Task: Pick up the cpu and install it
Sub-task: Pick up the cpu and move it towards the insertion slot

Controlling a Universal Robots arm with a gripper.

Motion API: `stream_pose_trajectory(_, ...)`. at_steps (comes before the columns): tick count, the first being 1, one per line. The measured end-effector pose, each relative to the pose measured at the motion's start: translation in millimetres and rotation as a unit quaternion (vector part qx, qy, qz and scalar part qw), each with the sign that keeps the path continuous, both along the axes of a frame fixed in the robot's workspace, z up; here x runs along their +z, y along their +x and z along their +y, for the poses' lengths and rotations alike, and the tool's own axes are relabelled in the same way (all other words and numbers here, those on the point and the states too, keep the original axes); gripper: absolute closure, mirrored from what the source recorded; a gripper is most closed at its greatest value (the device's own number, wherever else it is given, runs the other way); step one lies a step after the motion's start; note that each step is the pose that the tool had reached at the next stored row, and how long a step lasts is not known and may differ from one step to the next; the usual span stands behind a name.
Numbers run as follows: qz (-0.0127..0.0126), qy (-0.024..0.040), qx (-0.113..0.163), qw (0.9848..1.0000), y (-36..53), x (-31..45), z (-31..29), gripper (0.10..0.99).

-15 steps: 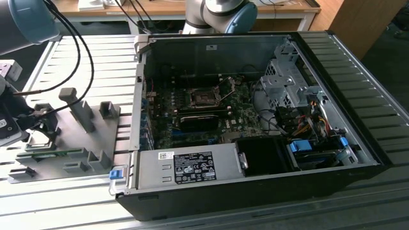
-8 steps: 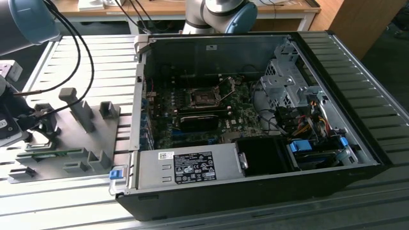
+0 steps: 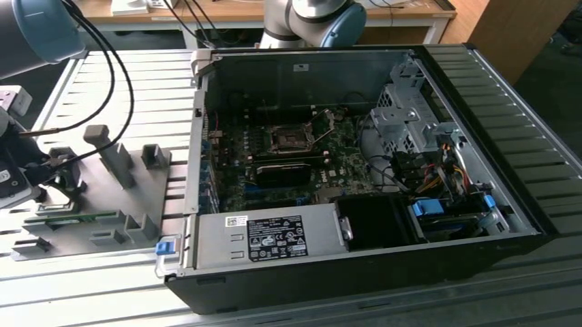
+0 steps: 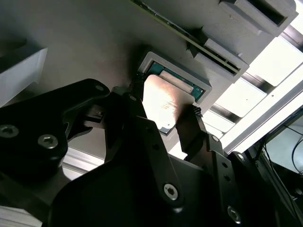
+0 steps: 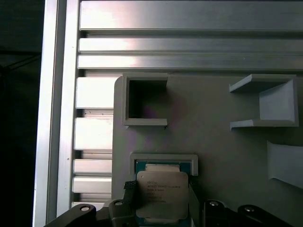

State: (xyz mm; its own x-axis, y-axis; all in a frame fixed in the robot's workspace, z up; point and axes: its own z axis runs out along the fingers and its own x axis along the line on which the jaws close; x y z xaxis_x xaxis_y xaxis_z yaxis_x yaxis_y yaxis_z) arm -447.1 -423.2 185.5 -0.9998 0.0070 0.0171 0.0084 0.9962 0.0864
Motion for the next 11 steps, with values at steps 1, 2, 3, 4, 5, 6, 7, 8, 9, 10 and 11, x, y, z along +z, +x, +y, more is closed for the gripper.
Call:
stream_pose_trajectory(1,0.0,0.0,0.0,1.0,0.0,0.0,0.0,0.557)
stream_pose_trajectory(2,0.0,0.0,0.0,1.0,0.0,0.0,0.0,0.557)
stream_pose_trajectory(3,0.0,0.0,0.0,1.0,0.0,0.0,0.0,0.557)
stream_pose_trajectory(4,-0.0001,0.0001,0.0,1.0,0.1,0.2,0.0,0.557)
stream_pose_trajectory(5,-0.0002,0.0001,0.0,1.0,0.1,0.7,0.0,0.557)
stream_pose_trajectory(6,-0.0001,0.0001,0.0,1.0,0.0,1.4,0.0,0.557)
stream_pose_trajectory(7,0.0,0.0,0.0,1.0,0.0,2.4,0.0,0.557)
stream_pose_trajectory(8,0.0,-0.0001,0.0,1.0,0.0,3.3,0.0,0.557)
stream_pose_trajectory(9,-0.0001,0.0,0.0,1.0,0.0,4.3,0.0,0.557)
stream_pose_trajectory(10,0.0,0.0,0.0,1.0,0.0,5.6,0.0,0.557)
stream_pose_trajectory(11,0.0,-0.0001,0.0,1.0,0.0,6.9,0.0,0.557)
